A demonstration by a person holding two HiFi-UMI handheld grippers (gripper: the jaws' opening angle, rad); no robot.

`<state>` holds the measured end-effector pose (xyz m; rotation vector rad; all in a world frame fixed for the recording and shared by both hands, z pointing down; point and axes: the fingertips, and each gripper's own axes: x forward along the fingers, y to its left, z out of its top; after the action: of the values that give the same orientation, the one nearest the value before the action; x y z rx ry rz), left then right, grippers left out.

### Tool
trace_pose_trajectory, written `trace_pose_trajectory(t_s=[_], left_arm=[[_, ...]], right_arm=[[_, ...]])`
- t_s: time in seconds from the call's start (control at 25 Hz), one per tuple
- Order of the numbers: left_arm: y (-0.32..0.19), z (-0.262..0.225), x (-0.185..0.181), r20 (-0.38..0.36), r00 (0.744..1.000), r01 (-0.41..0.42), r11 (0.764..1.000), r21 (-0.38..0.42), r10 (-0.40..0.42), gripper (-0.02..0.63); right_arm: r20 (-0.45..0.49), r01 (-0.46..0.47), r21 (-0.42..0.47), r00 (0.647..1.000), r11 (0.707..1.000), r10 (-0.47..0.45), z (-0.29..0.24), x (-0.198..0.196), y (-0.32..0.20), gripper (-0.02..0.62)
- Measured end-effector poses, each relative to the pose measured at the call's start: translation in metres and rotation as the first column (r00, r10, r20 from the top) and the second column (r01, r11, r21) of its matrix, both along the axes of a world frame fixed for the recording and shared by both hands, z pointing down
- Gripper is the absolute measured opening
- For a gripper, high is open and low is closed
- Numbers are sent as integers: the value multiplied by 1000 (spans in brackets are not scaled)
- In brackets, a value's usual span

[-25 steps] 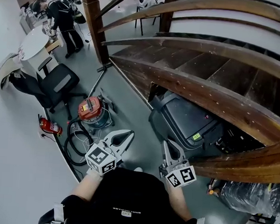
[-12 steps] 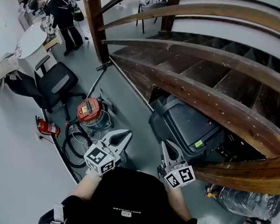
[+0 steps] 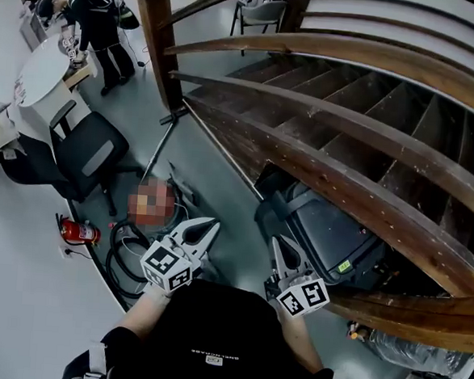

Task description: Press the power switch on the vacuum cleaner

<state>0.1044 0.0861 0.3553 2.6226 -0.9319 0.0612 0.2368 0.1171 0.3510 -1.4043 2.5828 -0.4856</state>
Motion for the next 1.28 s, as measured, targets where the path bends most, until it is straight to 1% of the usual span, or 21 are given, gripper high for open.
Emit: trace_pose_trajectory(t_s=[0.28,0.52,0.72,0.92,1.12,1.28], left_arm=[[-71,-1,-53,0,1000,-13,1000,2,13,15],[-105,3,-89,32,999,1,1000,0,-1,17],[-116,13,-110,39,998,50,998,-30,-49,17],[-119,34,-124,53,994,99,992,-72,-96,17],[-119,61,-130,84,984,165,978,-127,-155,17],[-125,85,-140,103,969,239,955,-176,-223,17]], right_arm=[[-9,17,-5,1000,1000,-17,1,-59,-79,32],[-15,68,-28,998,997,-69,4,-100,-120,32],[-22,121,-68,992,990,-122,15,-123,-134,32],[-43,174,-112,983,978,-180,29,-138,-144,32],[-54,229,-169,969,959,-241,45,-144,-149,32],[-69,285,-215,950,934,-306,61,-150,-154,32]])
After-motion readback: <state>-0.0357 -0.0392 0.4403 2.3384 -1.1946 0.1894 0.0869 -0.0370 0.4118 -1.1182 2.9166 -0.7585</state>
